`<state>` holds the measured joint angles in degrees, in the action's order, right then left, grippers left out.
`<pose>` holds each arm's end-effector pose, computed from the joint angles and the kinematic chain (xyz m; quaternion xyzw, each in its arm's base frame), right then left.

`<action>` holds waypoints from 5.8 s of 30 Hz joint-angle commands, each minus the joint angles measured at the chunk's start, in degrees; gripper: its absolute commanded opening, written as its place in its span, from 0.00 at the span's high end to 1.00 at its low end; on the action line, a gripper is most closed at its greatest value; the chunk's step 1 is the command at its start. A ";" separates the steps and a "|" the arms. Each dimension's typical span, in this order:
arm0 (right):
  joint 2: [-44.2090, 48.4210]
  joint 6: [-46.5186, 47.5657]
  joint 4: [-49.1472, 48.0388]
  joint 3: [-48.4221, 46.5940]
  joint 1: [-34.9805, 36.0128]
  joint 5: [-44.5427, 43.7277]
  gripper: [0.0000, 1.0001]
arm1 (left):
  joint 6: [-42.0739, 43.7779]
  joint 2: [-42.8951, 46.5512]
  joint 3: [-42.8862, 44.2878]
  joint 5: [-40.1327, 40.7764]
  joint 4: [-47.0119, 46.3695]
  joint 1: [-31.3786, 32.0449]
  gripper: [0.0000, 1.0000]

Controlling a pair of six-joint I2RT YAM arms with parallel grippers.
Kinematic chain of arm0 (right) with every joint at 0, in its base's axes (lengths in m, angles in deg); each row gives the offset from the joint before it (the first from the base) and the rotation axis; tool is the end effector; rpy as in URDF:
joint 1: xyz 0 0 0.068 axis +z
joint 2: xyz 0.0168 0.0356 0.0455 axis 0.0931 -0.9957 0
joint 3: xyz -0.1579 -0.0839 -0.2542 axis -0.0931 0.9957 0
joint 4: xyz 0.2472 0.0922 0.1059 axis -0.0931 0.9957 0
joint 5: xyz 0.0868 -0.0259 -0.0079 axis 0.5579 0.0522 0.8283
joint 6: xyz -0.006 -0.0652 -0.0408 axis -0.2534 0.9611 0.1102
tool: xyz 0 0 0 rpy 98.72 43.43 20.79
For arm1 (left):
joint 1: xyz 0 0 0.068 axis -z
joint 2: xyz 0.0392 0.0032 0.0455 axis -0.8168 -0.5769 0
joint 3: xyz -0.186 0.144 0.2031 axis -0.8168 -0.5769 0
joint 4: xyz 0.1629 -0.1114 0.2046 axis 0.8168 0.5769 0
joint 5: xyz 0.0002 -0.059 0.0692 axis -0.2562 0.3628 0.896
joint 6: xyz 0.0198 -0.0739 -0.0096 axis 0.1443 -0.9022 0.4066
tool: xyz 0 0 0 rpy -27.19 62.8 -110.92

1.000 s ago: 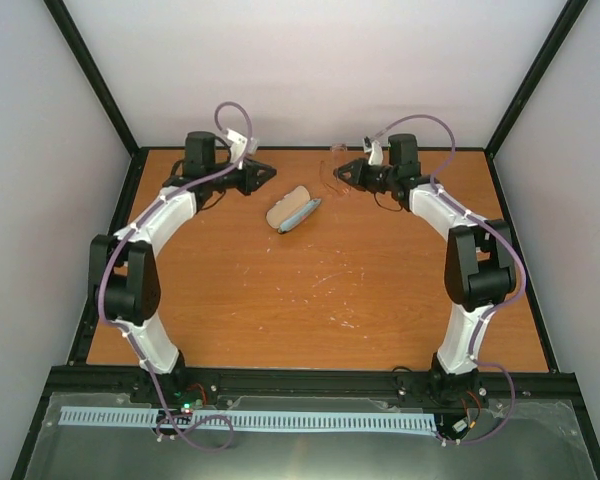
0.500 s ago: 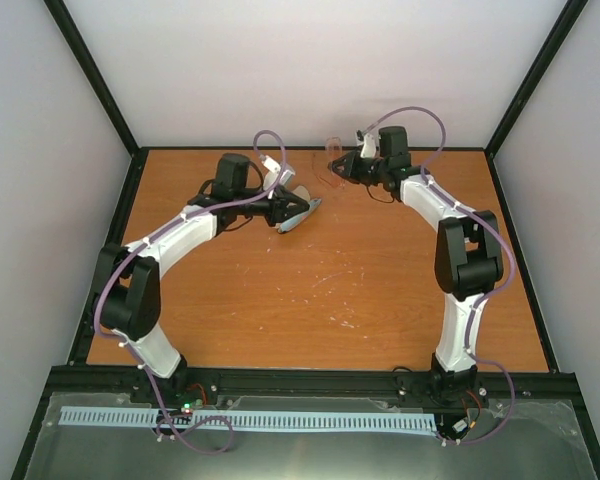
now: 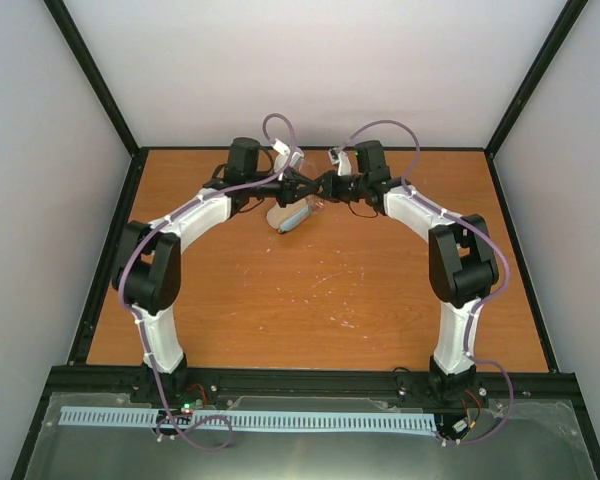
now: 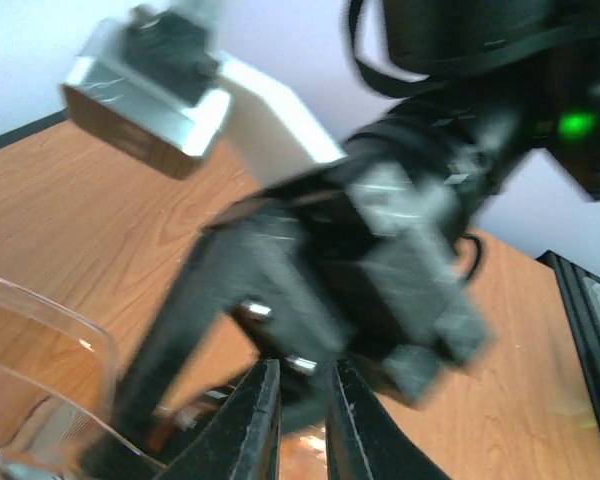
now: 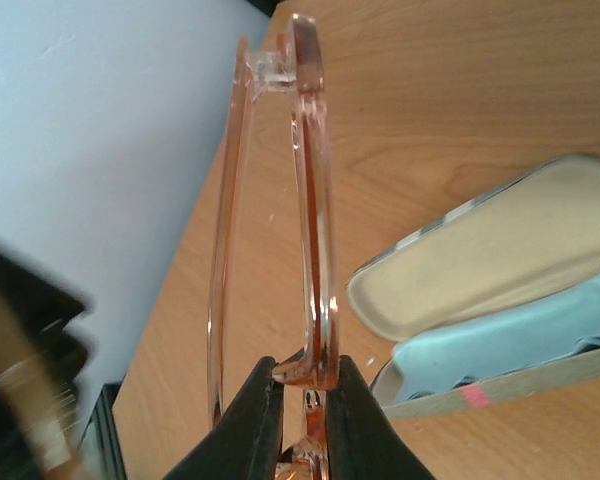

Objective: Organize the sunglasses
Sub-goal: Fold the sunglasses, then place the sunglasses in the sunglasses case.

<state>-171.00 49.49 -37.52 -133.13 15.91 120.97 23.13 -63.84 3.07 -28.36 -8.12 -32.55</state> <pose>0.4597 0.2261 0.2483 -0.1026 0.8358 0.4766 0.2526 0.4197 -0.2274 0.2929 0.3660 0.7085 -0.4620 0.3880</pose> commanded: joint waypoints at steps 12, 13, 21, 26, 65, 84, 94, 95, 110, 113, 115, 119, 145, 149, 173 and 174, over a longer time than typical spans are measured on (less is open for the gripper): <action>6.51 4.03 4.50 3.44 0.62 3.48 0.97 | 0.12 -4.48 7.68 2.13 -1.31 -6.43 0.69; 6.13 2.99 4.16 3.49 0.36 2.46 0.97 | 0.50 -3.39 7.87 2.32 -0.86 -7.43 0.69; 1.16 -8.43 -3.09 0.65 0.12 -3.00 0.97 | 13.01 -6.34 14.95 15.73 15.48 -13.56 0.87; 0.62 -9.25 -4.09 -1.02 1.37 -10.16 0.97 | 20.65 -16.71 26.63 23.65 31.23 -14.04 0.92; -8.85 -14.52 9.49 -13.85 5.81 -23.70 0.97 | 19.67 -27.45 24.92 16.52 34.62 -9.53 0.89; -11.60 -19.00 9.52 -10.07 5.90 -22.39 0.97 | 15.19 -26.21 24.84 12.98 33.47 -7.73 0.89; -10.97 -23.81 5.52 -3.59 6.32 -22.59 0.97 | 14.38 -25.70 23.92 12.47 32.85 -7.41 0.89; -11.04 -24.44 5.05 -3.08 6.42 -22.71 0.97 | 14.37 -25.53 23.72 12.42 32.72 -7.37 0.89; -14.31 -25.22 3.98 -4.72 6.78 -21.84 0.97 | 13.76 -25.03 23.48 12.24 31.96 -7.19 0.89; -14.63 -25.43 4.58 -4.62 6.78 -21.54 0.97 | 13.75 -25.03 23.51 12.19 31.90 -7.15 0.89; -14.82 -25.94 3.93 -4.28 6.78 -21.30 0.97 | 13.67 -25.11 23.66 12.11 31.93 -7.10 0.89; -15.35 -26.43 3.30 -4.33 6.79 -21.13 0.94 | 13.67 -25.03 23.62 12.11 31.88 -7.10 0.89; -13.50 -16.43 16.94 -10.82 6.78 -26.14 0.78 | 13.76 -25.03 24.21 12.48 31.77 -7.01 0.89; -13.15 -15.52 18.52 -11.72 6.69 -26.61 0.76 | 13.80 -25.03 24.15 12.46 31.75 -6.89 0.89; -11.77 -11.69 21.57 -14.77 6.33 -29.03 0.91 | 13.57 -25.30 24.07 12.28 31.32 -6.49 0.89; -12.12 -11.91 21.19 -14.60 6.46 -28.45 0.92 | 13.65 -25.31 24.00 12.33 31.28 -6.49 0.89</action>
<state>-183.24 38.02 -15.95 -147.67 22.06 90.52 37.30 -90.86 25.80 -15.09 24.01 -39.37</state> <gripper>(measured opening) 0.088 0.107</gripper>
